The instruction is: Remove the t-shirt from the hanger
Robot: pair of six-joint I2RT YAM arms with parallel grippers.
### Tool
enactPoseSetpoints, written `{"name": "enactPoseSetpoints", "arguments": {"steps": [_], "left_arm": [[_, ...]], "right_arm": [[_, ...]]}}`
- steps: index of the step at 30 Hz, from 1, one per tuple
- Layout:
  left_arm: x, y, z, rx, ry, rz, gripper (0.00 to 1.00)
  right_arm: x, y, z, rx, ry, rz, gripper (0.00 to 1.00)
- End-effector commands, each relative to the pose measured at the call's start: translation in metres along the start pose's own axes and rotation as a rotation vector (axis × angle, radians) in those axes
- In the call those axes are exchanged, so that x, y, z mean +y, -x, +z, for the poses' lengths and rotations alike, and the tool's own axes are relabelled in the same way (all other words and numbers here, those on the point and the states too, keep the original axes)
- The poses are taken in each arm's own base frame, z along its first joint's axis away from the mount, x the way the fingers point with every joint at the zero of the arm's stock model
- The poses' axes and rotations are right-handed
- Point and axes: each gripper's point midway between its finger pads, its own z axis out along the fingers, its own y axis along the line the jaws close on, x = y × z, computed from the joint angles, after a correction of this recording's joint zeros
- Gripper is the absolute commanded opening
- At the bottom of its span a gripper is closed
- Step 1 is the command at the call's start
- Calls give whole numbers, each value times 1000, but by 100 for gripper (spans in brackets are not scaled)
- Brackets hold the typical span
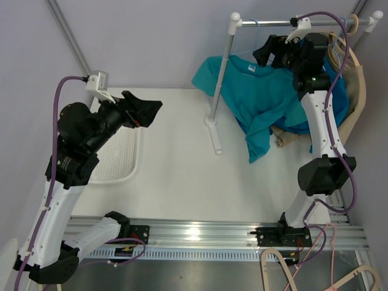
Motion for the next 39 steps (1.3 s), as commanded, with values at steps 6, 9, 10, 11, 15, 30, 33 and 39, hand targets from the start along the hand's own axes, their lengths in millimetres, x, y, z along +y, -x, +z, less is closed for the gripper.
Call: {"name": "enactPoseSetpoints", "arguments": {"steps": [6,9,10,11,15,30,33,39], "left_arm": [[6,3,0,-22,23,45,100],[8,1,3,-16,27,50,99],[9,-1,4,-11,31,48,99],[9,-1,4,-11,31,48,100],[12,-5,6,-1,38,46,99],[14,-7,8,3,41,41,100],[15,-7,8,2,43,41,99],[16,-14,19,48,44,26,99]], "right_arm": [[42,16,5,-27,258,-22,91],[42,6,15,3,284,-7,85],[43,12,16,-6,289,-14,79],[40,4,23,11,286,-6,73],[45,4,27,12,303,-25,56],[42,14,31,-6,194,-35,0],[44,31,23,-46,145,-20,0],[60,93,-14,-212,11,-24,0]]}}
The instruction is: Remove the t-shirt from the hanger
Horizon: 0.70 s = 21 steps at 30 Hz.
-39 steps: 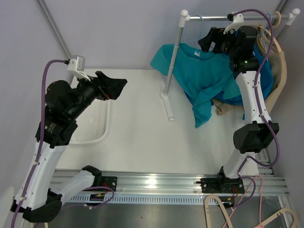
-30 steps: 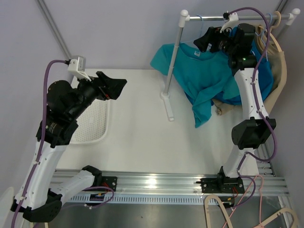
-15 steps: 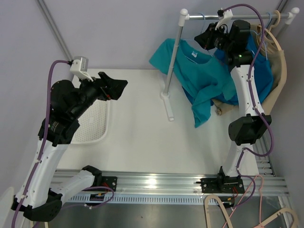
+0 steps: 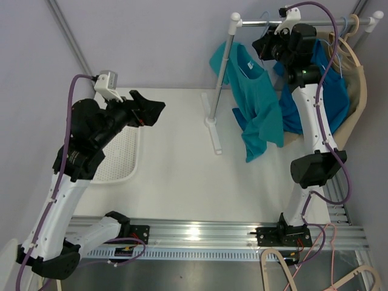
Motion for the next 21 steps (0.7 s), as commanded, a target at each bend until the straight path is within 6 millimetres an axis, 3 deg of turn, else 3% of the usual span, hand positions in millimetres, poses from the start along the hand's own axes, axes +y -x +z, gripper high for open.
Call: {"name": "enactPoseSetpoints", "arguments": {"steps": [1,3,4,7,10,12,14,15,16,18,19,21], "left_arm": [[-2,1,9,15,-15,21,99],[-3,-2,14,33,-30,41,100],[-2,-3,14,33,-23,48,100],[3,-4,14,23,0,66,99],[-1,0,12,-24,-34,96,99],[-1,5,12,-50,-33,112,99],[0,16,13,-68,-14,135,100],[-2,19,16,-61,-20,144,100],[-15,21,15,-49,-80,152,100],[-38,24,15,-41,-196,165,99],[-57,18,14,-14,-305,181,100],[-89,12,10,-22,-456,270,99]], "right_arm": [[21,96,-54,-250,-141,-26,0],[31,114,-69,-306,-205,-21,0],[21,121,-78,-336,-309,-22,0],[27,131,-94,-375,-380,-22,0],[29,128,-104,-380,-447,37,0],[27,119,-110,-365,-504,98,0],[38,105,-115,-342,-520,140,0],[29,100,-125,-363,-611,187,0],[37,82,-122,-336,-641,207,0],[31,75,-146,-378,-775,273,0],[41,59,-146,-352,-790,279,0],[39,44,-163,-357,-904,305,0]]}}
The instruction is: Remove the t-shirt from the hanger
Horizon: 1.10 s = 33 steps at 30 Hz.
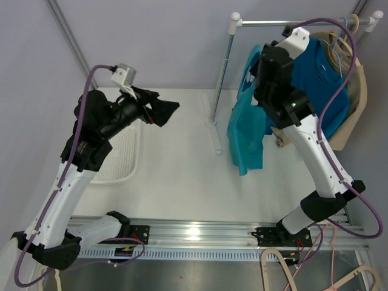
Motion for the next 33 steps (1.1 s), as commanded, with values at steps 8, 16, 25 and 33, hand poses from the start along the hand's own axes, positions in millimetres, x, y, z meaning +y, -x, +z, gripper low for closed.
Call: {"name": "enactPoseSetpoints", "arguments": {"steps": [8,16,25,33], "left_arm": [[-148,-59,24,69,-521,479,99],[-155,-106,21,52,-561,458,100],[-136,-138,50,110,-445,433,83],[-147,-154,56,204,-483,398,1]], "right_arm": [[-55,-33,-54,-74,-409,172,0],[-52,-18,-50,-101,-393,161,0],[-47,-12,-53,-85,-350,154,0],[-49,-2,-50,-105,-348,146,0]]}}
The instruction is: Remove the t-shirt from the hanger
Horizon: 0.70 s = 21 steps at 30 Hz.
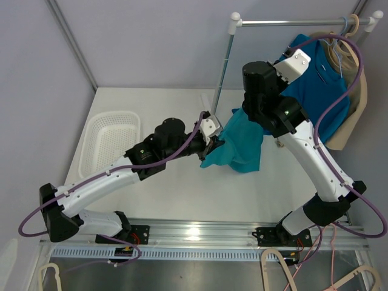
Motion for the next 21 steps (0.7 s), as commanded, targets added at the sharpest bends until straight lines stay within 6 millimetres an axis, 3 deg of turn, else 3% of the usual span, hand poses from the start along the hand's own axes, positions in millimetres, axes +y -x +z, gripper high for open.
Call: {"name": "enactPoseSetpoints", "arguments": {"steps": [1,3,4,5,6,7,13,15,16,20,21], "left_arm": [[-21,21,-9,-51,-84,-7,1],[-59,29,-35,-116,-253,-19,1],[-69,41,-45,-168,-291,-17,1],[-76,40,-53,-182,-319,-25,1],[-88,51,-72,-227,-364,-21,1],[-93,44,-77,-222,-383,-21,1],[-117,33,-113,-259,-498,15,1],[-114,23,-107,-240,-472,0,1],[-113,18,-103,-225,-462,-2,1],[-106,-14,-58,-91,-426,-48,1],[-101,-11,-47,-125,-394,-51,1]], "right_arm": [[-8,36,2,-78,-30,111,0],[-19,37,18,-91,-75,94,0],[-25,34,26,-84,-92,69,0],[-26,29,34,-58,-82,89,0],[-30,27,40,-40,-89,99,0],[-48,26,53,-24,-134,87,0],[-72,4,87,104,-148,142,0],[-77,6,95,128,-146,171,0],[-71,1,93,180,-101,186,0],[-49,2,80,303,43,268,0],[-42,7,74,320,75,277,0]]}}
